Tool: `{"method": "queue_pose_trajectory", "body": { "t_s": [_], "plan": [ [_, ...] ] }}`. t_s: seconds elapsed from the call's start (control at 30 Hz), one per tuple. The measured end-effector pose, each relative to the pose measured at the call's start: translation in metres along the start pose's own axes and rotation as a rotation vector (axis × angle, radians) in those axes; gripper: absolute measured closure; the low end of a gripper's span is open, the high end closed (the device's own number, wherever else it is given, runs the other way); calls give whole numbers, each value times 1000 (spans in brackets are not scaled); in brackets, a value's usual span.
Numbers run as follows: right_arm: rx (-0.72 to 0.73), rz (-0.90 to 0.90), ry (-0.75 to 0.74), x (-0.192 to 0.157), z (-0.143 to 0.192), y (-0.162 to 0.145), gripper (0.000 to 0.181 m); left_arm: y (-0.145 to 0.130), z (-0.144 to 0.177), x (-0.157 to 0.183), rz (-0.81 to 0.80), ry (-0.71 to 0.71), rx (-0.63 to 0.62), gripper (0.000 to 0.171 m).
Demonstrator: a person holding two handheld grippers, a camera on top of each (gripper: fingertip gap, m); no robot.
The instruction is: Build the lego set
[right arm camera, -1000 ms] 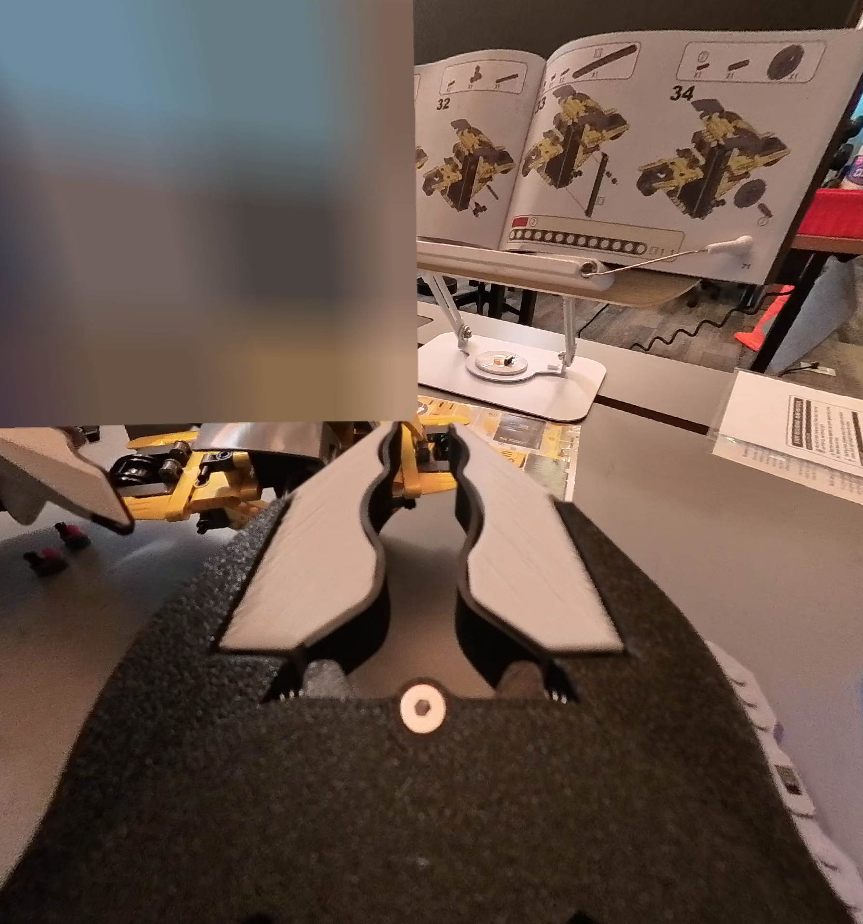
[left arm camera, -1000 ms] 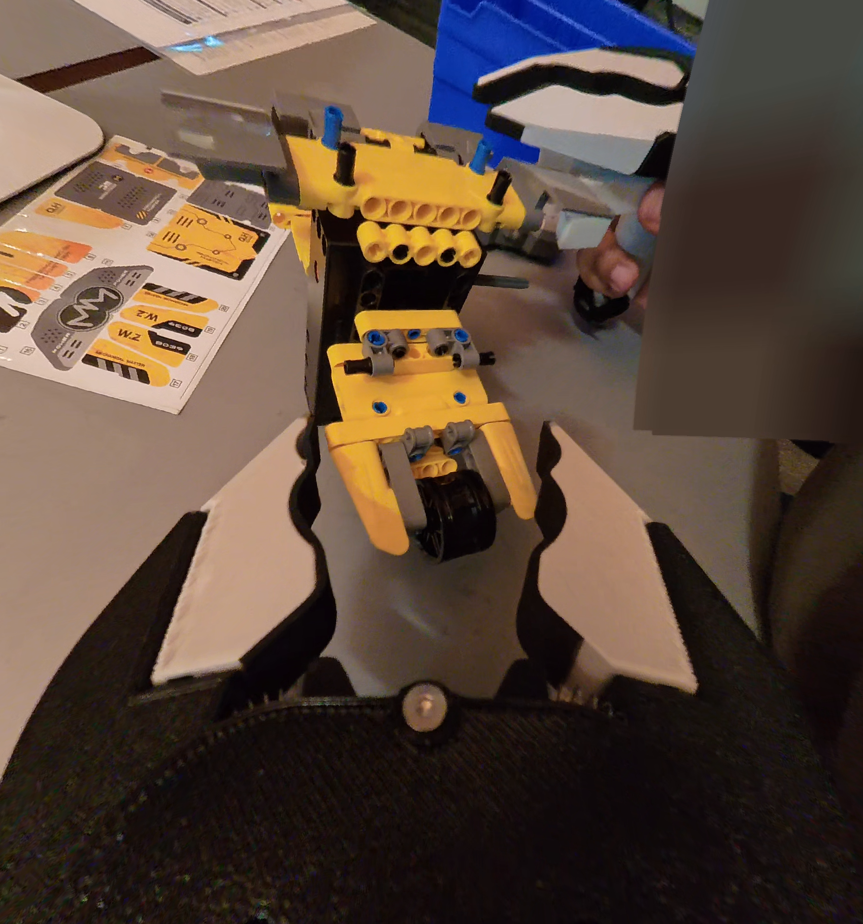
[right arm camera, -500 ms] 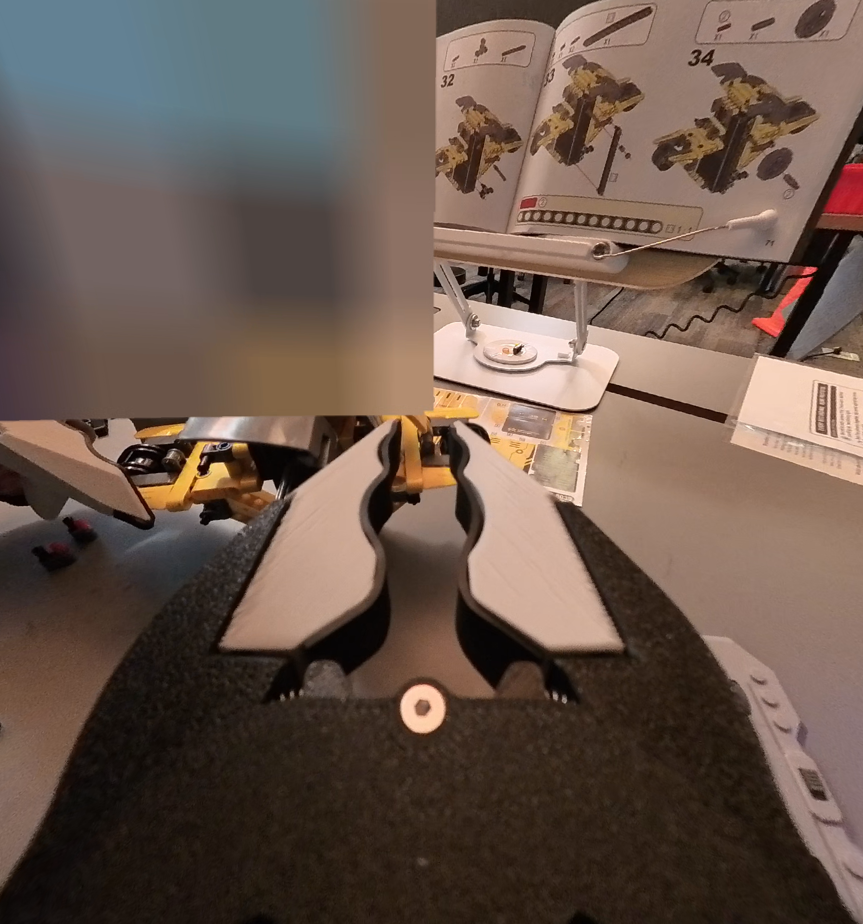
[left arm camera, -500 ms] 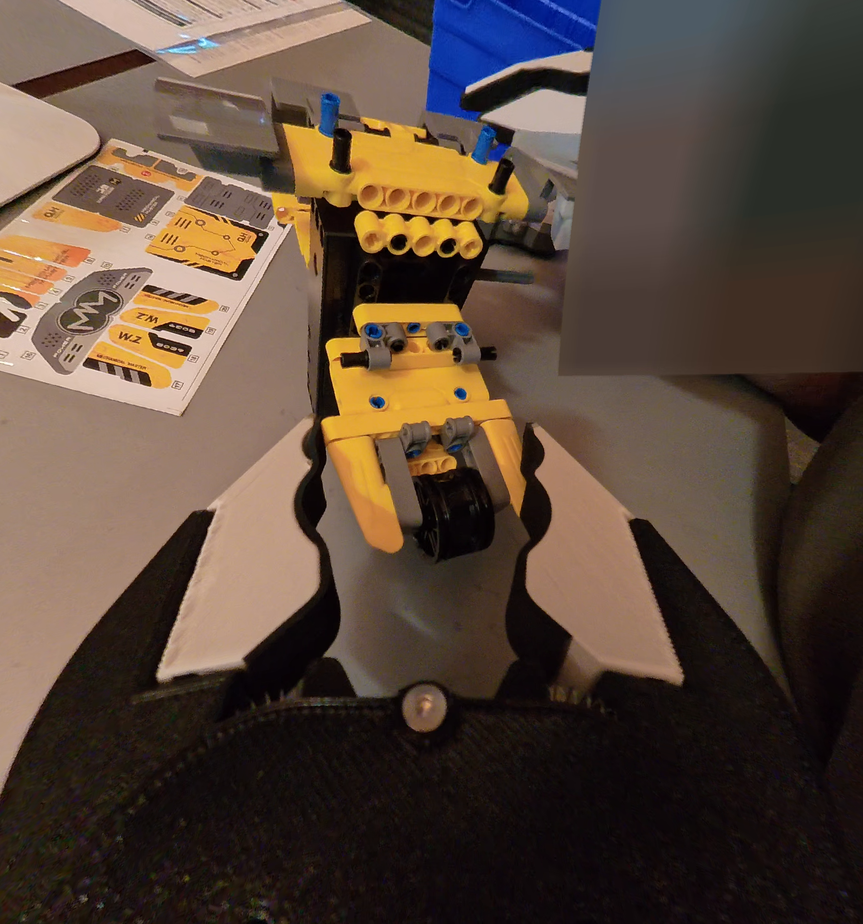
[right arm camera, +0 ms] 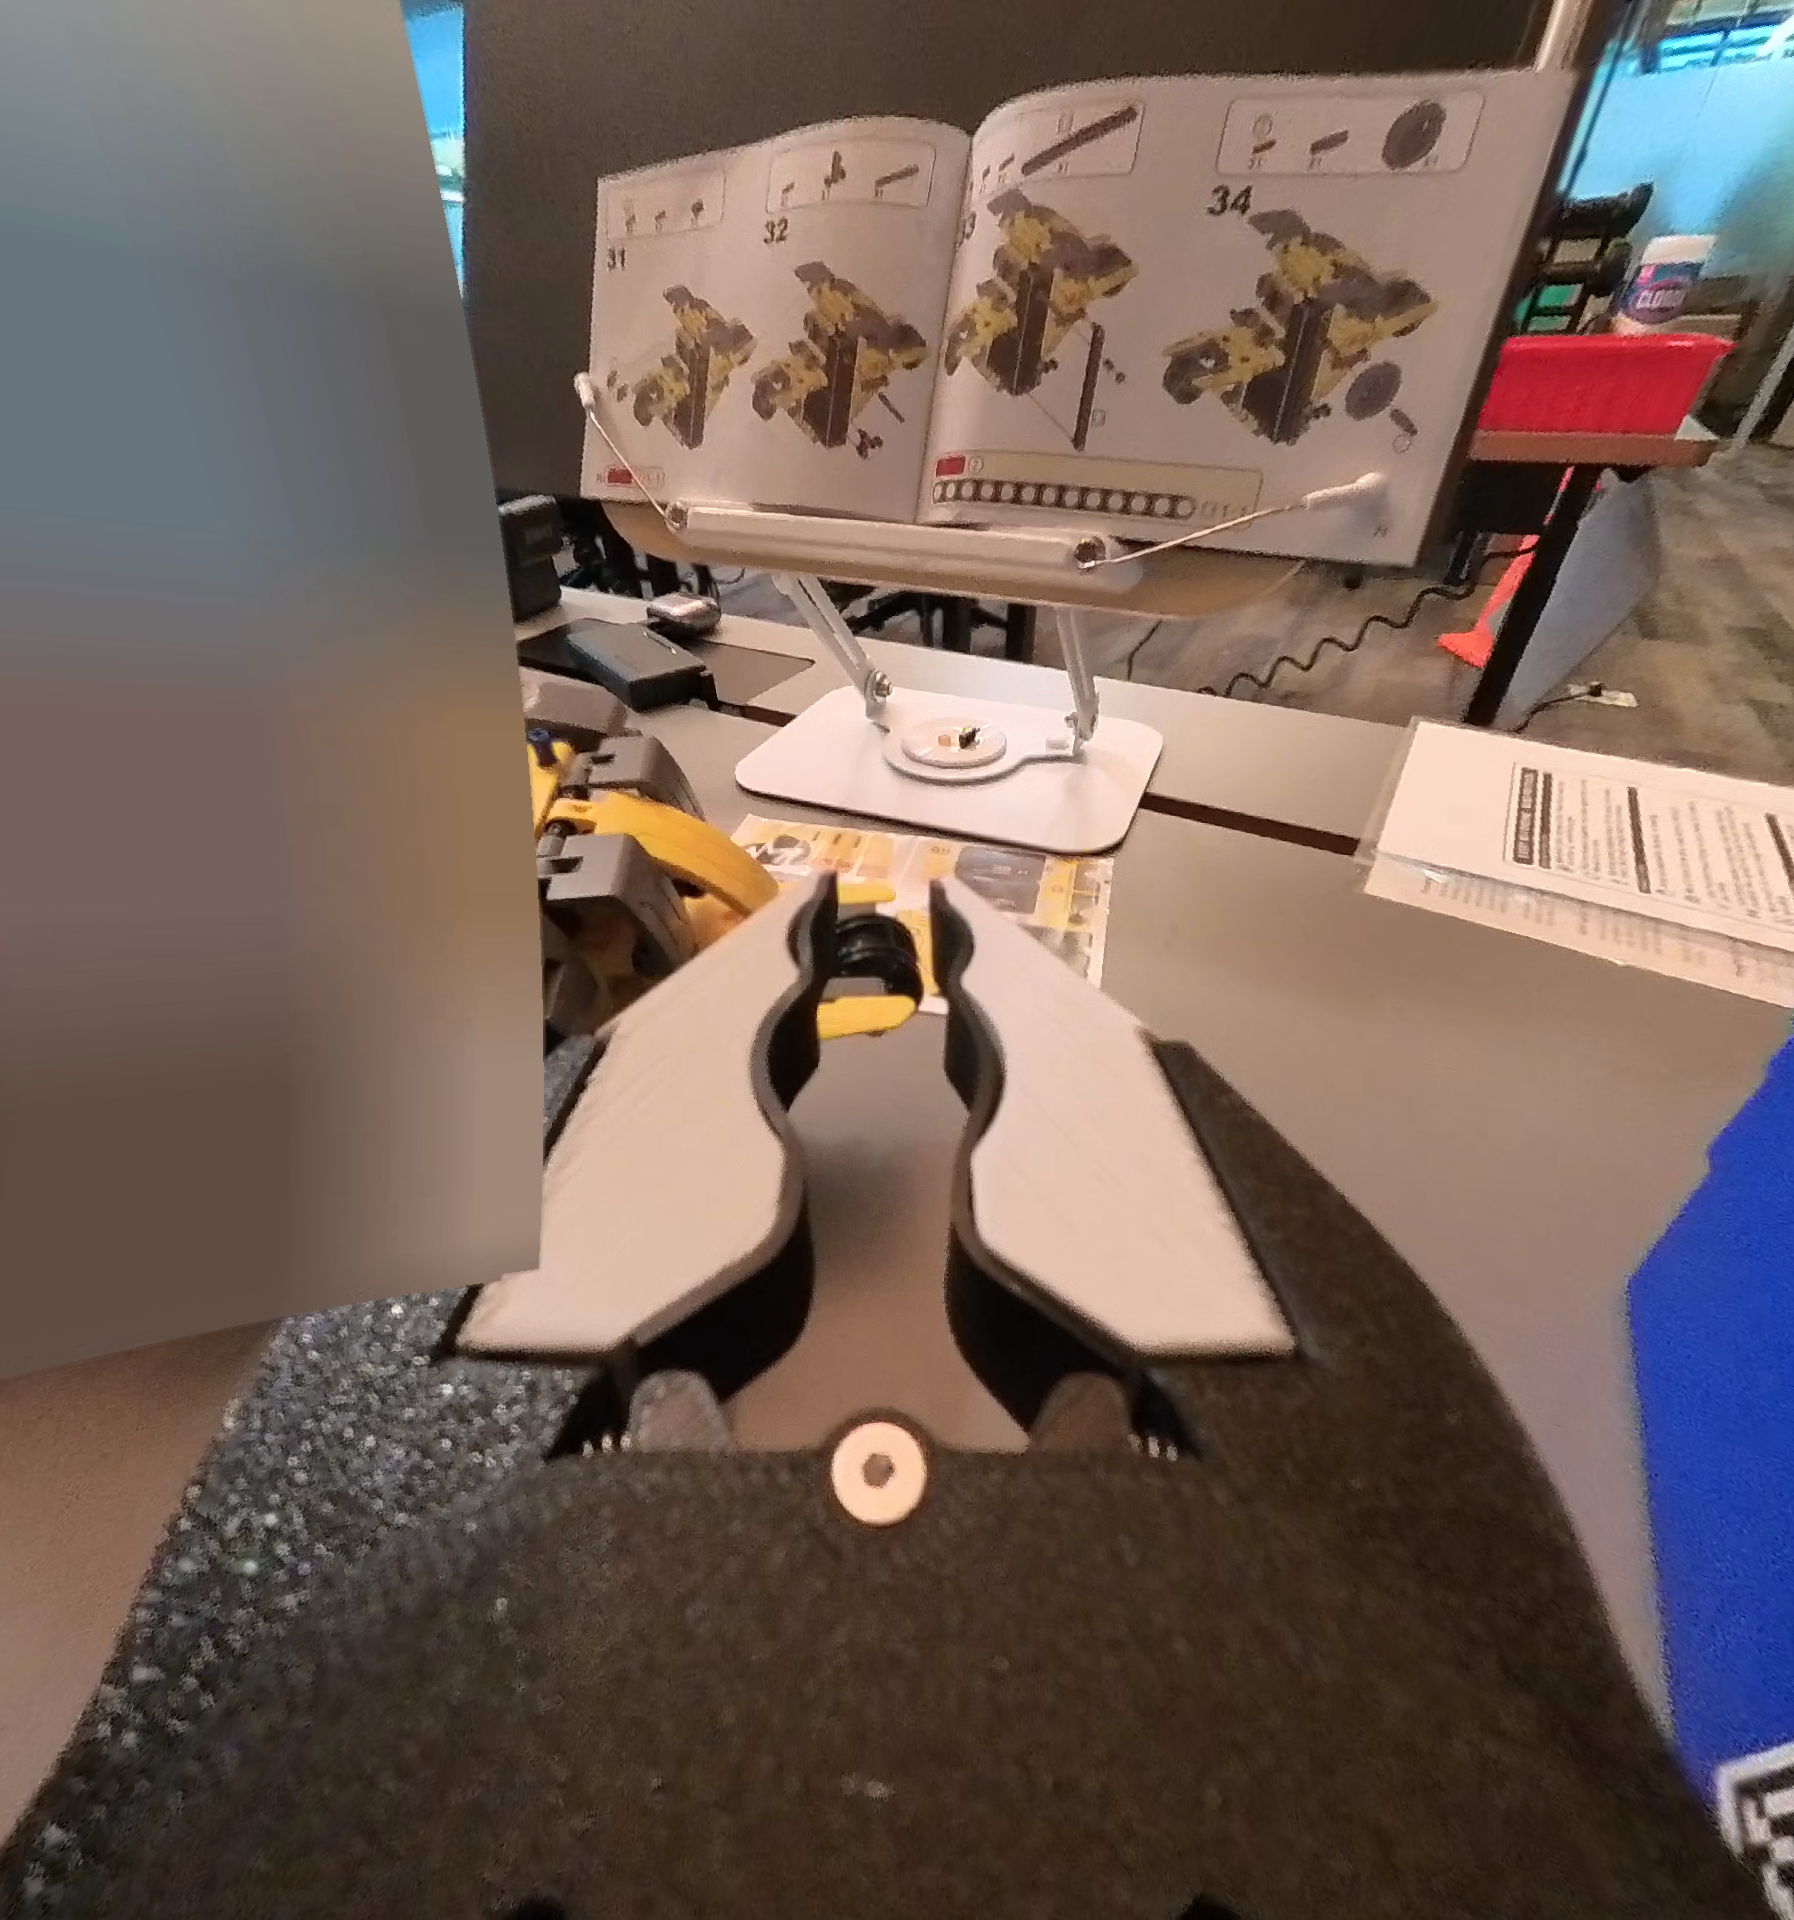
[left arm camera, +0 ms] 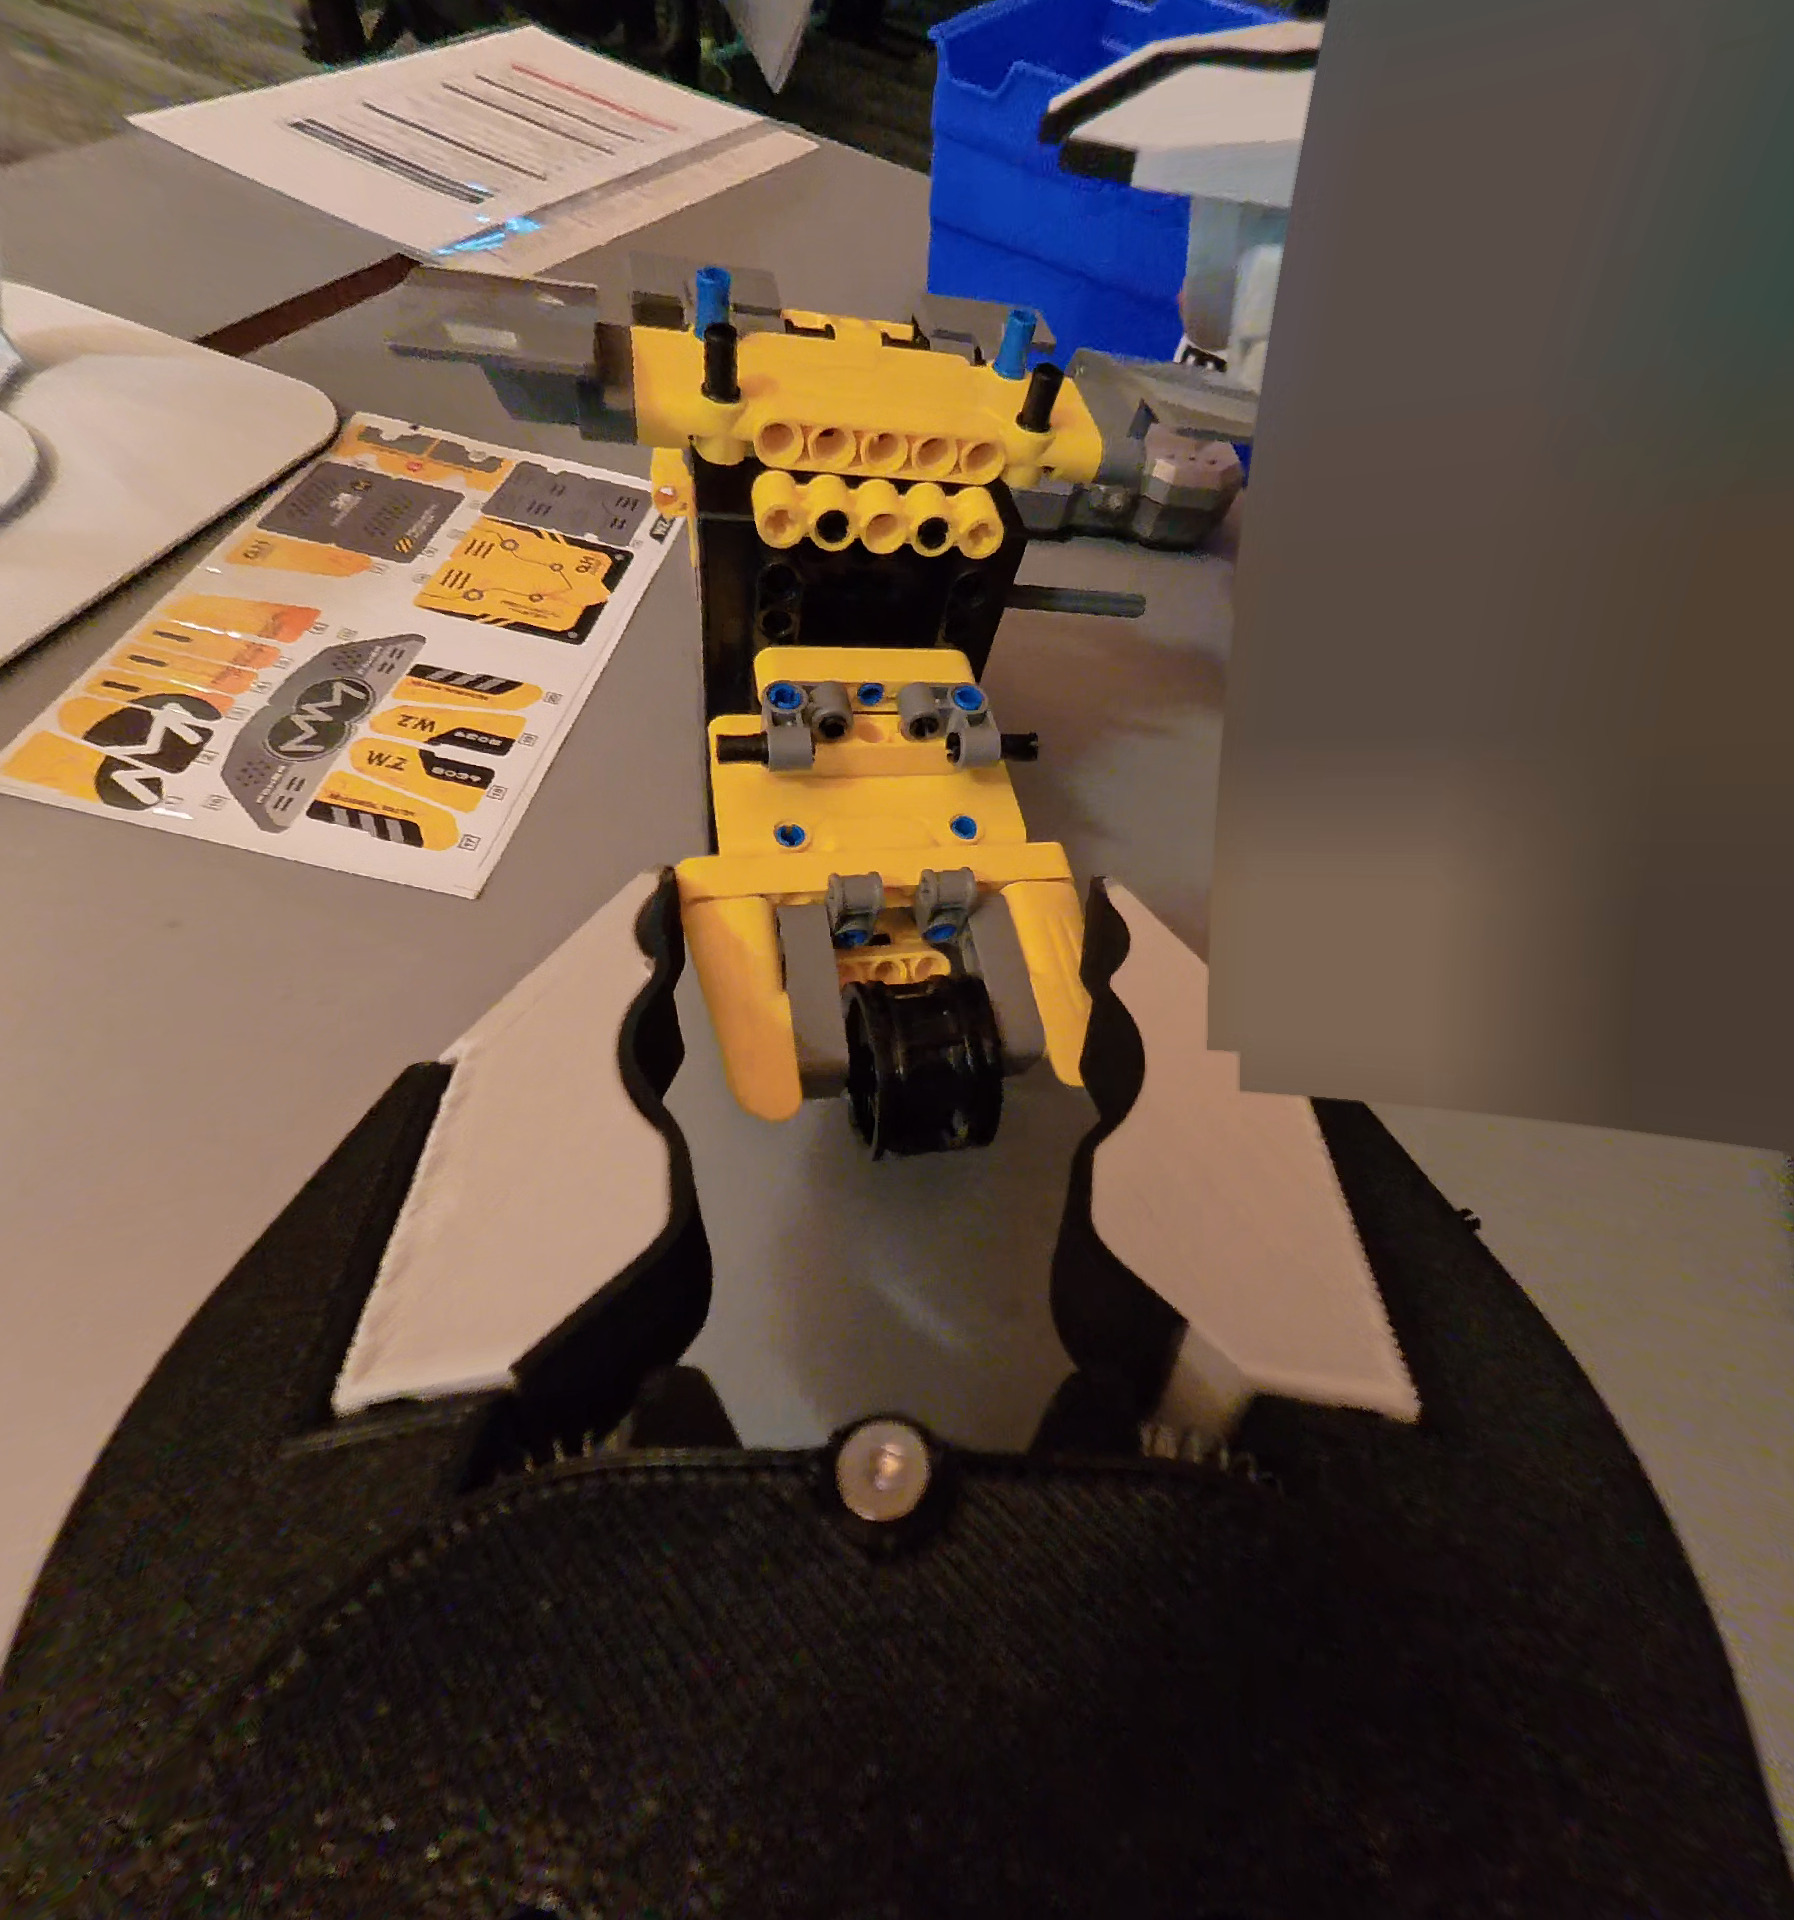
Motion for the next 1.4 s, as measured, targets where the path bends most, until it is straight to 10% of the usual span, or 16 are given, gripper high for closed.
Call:
{"method": "queue_pose_trajectory", "body": {
  "t_s": [0.03, 0.27, 0.47, 0.73, 0.87, 1.2, 1.4],
  "plan": [
    [13, 0, 7, 1, 2, 2, 169, 0, 1, -1, -1, 4, 5, 99],
    [202, 109, 244, -14, 26, 24, 181, 0, 3, -4, 8, 10, 25, 100],
    [19, -80, 910, -90, 45, 9, 180, 4, 8, -4, 5, 32, 59, 102],
    [-371, 241, 922, -167, 47, -43, 149, 14, 26, 18, 28, 35, 103, 96],
    [-444, 387, 913, -188, 44, -49, 162, 1, 37, 47, 10, 30, 106, 101],
    [-233, 340, 592, -172, 42, -16, 174, -49, 45, 90, 43, -71, 26, 119],
    [-95, 339, 591, -175, 55, 5, 174, -43, 53, 98, 141, -212, 94, 166]
  ]
}}
Point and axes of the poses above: each gripper's, where its closed fingertips meet, z back along the fingers, y out of its top, x = y × z across the jaws, the point moved 8 cm from there along z, back along the fingers, and after that the axes turned 13 degrees about z, right-handed, at the moved point
